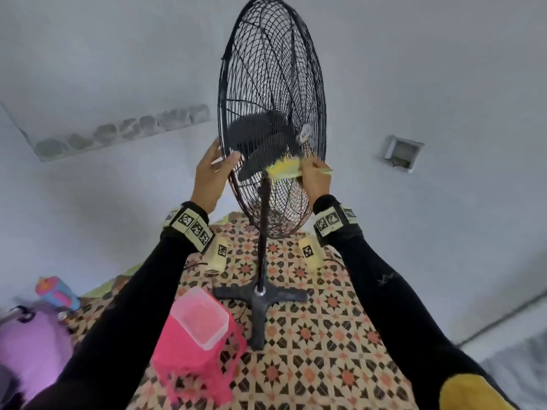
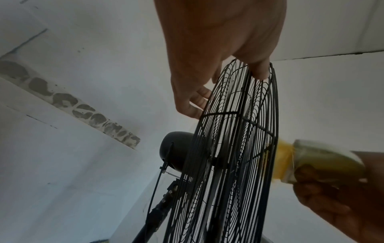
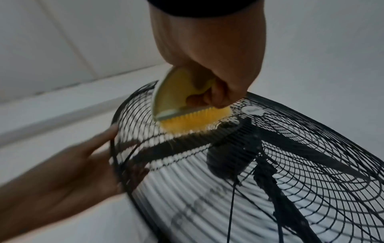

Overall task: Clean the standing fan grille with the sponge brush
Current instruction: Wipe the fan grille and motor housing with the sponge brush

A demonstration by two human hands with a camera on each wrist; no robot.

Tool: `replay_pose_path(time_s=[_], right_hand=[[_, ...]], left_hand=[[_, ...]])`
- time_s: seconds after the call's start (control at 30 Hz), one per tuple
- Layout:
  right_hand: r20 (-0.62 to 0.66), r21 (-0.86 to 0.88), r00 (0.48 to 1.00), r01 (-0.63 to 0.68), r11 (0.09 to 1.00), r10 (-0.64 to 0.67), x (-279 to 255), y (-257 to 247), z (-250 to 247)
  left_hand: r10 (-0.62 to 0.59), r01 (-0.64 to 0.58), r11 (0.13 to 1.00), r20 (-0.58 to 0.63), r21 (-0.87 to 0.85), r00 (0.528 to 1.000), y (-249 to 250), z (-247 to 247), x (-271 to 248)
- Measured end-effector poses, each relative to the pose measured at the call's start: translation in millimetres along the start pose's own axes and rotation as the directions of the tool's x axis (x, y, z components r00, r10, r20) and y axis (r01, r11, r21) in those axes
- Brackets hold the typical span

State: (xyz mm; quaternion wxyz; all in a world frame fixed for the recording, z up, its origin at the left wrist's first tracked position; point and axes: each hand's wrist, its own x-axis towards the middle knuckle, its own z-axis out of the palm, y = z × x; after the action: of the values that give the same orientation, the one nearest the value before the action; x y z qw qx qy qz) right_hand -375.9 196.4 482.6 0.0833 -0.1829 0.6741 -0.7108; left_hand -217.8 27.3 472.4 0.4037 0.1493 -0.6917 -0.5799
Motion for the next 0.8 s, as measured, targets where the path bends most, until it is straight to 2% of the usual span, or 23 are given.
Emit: replay_pose_path(time_s=[0.07, 0.13, 0.23, 0.3, 0.37, 0.47, 0.6, 0.67, 0.73, 0.8], right_hand=[[0.106, -0.017, 0.993, 0.057, 0.998, -0.055, -25.8, -3.2, 8.5], [0.195, -0.055, 0.966, 0.181, 0.982, -0.167, -55.1, -4.1, 15.8], [0.146, -0.109, 0.950, 0.294, 0.950, -0.277, -91.3, -2.3, 26.4], [0.149, -0.116, 0.944, 0.311, 0.943, -0.293, -113.5, -0.1, 32.8], [0.265, -0.066, 0.919, 0.320, 0.945, -0.292, -131.1, 4.4, 41.1], [0.399, -0.093, 0.871, 0.348, 0.933, -0.285, -142.5, 11.9, 54.3], [0.440, -0.067, 0.847, 0.362, 0.930, -0.298, -141.6, 9.5, 49.1], [0.368, -0.066, 0.874, 0.365, 0.929, -0.317, -138.3, 4.6, 38.1], [0.157, -0.105, 0.916, 0.387, 0.916, -0.369, -127.4, 4.8, 28.0], [-0.059, -0.112, 0.933, 0.348, 0.931, -0.356, -118.0, 6.5, 21.3]], left_hand=[[-0.028, 0.028, 0.999, -0.005, -0.023, 1.000, 1.3, -2.7, 0.2], [-0.066, 0.066, 0.997, 0.006, -0.039, 0.998, 2.3, -5.9, -0.4], [-0.113, 0.113, 0.993, 0.037, -0.022, 0.993, 7.1, -10.4, 0.5], [-0.135, 0.137, 0.990, 0.057, -0.027, 0.989, 11.9, -14.7, 3.7], [-0.154, 0.157, 0.987, 0.077, -0.028, 0.985, 16.4, -18.5, 6.0], [-0.176, 0.176, 0.984, 0.110, 0.009, 0.978, 18.8, -18.6, 7.8], [-0.200, 0.198, 0.980, 0.126, 0.028, 0.972, 19.8, -23.4, 10.5], [-0.211, 0.209, 0.978, 0.138, 0.029, 0.968, 20.0, -25.3, 11.6], [-0.216, 0.214, 0.976, 0.140, 0.030, 0.966, 21.7, -23.3, 11.7], [-0.221, 0.220, 0.975, 0.139, 0.024, 0.965, 22.7, -21.4, 10.7]])
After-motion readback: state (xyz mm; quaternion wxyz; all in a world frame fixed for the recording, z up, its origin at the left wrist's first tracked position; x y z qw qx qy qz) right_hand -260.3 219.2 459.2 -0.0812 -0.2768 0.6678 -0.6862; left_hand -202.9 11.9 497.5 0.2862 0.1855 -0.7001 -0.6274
